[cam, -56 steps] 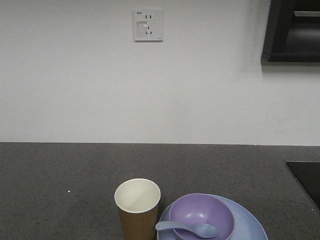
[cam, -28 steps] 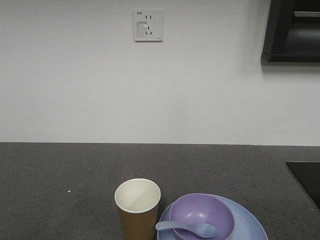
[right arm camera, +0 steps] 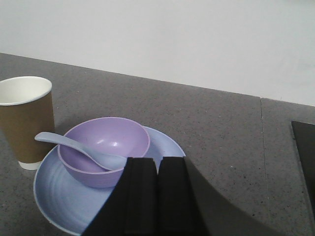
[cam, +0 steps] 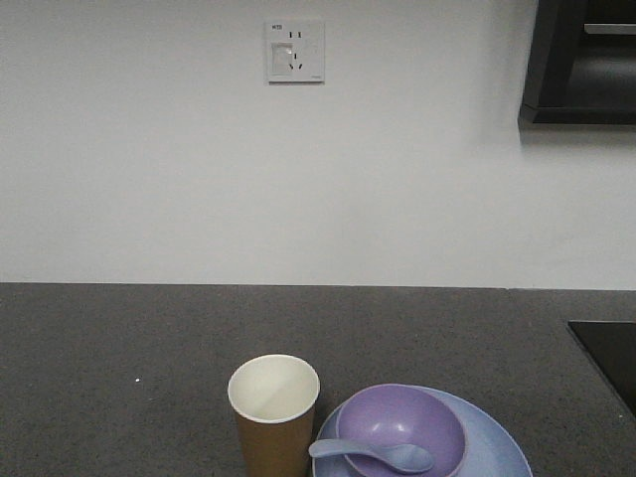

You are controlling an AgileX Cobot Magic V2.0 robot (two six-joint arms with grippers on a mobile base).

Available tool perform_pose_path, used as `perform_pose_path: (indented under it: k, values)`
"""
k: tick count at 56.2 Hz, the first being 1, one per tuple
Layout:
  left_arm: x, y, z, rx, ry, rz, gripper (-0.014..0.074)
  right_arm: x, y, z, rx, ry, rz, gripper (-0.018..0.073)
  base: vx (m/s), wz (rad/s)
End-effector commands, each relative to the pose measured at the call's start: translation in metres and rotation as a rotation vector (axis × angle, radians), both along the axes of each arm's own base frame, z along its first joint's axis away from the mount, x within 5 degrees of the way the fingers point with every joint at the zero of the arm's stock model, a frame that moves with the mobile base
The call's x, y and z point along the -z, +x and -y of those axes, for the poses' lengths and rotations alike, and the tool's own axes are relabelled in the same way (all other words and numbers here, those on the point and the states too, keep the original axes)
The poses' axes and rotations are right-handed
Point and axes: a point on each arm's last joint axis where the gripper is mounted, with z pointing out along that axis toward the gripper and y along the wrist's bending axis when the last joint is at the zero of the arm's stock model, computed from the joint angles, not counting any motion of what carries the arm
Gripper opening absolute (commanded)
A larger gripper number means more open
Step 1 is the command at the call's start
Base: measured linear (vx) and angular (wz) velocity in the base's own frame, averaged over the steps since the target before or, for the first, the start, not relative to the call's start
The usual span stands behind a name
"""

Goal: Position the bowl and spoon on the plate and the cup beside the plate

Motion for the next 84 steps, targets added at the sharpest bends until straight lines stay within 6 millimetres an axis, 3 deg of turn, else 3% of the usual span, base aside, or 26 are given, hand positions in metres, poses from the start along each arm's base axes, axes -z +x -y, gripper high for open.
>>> perform_pose_path:
  k: [1, 52, 60, 68, 78, 84]
  values:
    - [-0.014, -0.003, -0.001, -0.007, -0.014, 0.093, -0.0003, -0.016, 0.002, 0.002, 0.027, 0.012, 0.096, -0.0008, 0.00, 0.00]
    - [-0.014, -0.003, -0.001, -0.007, -0.016, 0.095, -0.0003, -0.012, 0.003, 0.003, 0.036, -0.018, 0.095, -0.0008, 0.00, 0.00]
    - [-0.014, -0.003, -0.001, -0.007, -0.016, 0.095, -0.0003, 0.015, 0.003, 0.011, 0.123, 0.005, 0.074, -0.0008, 0.00, 0.00]
    - [-0.014, -0.003, -0.001, -0.007, -0.016, 0.095, -0.0003, 0.044, -0.013, 0.021, 0.228, 0.089, 0.214, -0.0008, 0.00, 0.00]
    - [-0.014, -0.003, -0.001, -0.007, -0.016, 0.095, -0.0003, 0.095, -0.026, 0.025, 0.277, 0.108, 0.282, -0.0008, 0.00, 0.00]
    - [-0.014, -0.003, -0.001, -0.007, -0.016, 0.095, -0.0003, 0.102, -0.033, 0.025, 0.285, 0.115, 0.258, -0.0008, 0.00, 0.00]
